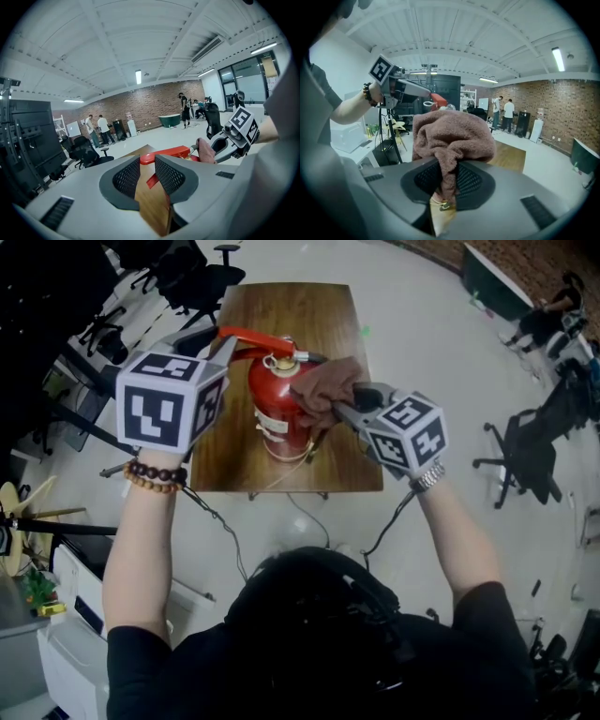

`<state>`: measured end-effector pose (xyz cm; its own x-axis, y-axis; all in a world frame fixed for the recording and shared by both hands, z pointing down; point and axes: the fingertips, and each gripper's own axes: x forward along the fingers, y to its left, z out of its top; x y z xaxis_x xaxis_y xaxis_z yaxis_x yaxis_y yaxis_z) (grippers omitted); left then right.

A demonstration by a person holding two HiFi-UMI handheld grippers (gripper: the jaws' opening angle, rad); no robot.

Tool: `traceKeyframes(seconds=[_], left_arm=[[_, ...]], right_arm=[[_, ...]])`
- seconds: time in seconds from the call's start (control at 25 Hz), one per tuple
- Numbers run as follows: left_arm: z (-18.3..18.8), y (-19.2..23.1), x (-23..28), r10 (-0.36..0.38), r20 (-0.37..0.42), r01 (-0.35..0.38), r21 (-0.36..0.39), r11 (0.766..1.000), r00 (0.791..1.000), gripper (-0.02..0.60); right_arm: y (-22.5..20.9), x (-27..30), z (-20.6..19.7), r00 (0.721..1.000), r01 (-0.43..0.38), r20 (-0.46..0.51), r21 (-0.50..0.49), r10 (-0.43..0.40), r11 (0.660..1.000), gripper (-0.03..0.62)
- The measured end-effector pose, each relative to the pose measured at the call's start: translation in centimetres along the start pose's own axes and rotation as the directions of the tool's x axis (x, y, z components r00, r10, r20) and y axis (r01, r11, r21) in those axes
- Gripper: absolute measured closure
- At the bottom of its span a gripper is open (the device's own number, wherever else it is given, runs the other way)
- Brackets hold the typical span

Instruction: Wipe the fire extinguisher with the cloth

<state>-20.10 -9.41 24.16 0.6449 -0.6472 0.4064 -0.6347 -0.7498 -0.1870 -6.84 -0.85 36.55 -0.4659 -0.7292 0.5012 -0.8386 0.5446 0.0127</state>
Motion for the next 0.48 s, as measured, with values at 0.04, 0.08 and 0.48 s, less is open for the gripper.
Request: traceKeyframes(seconds=[0.04,0.08,0.48], left_arm=[[0.0,0.0,0.0,0.006,-0.003,-0.006,0.000,1.000,1.000,0.494],[0.0,0.1,-0.1,0.013,-0.007,-0.013,0.000,1.000,1.000,0.494],[0.0,0.2,-0.1,0.069,-0.030,-0.069,-0.009,0.998,0.997,0.500]], right_arm=[[0.0,0.2,-0.4,1.000,-0.006,-0.005,0.005,0.006,1.000,0.513],[0.0,0.4,-0.9,1.000,-0.011,-0.010,0.009,0.011,1.000,0.513],[-0.4,3.1,-5.7,0.996,-0.062,-0.067,0.053,0.065,0.997,0.513]])
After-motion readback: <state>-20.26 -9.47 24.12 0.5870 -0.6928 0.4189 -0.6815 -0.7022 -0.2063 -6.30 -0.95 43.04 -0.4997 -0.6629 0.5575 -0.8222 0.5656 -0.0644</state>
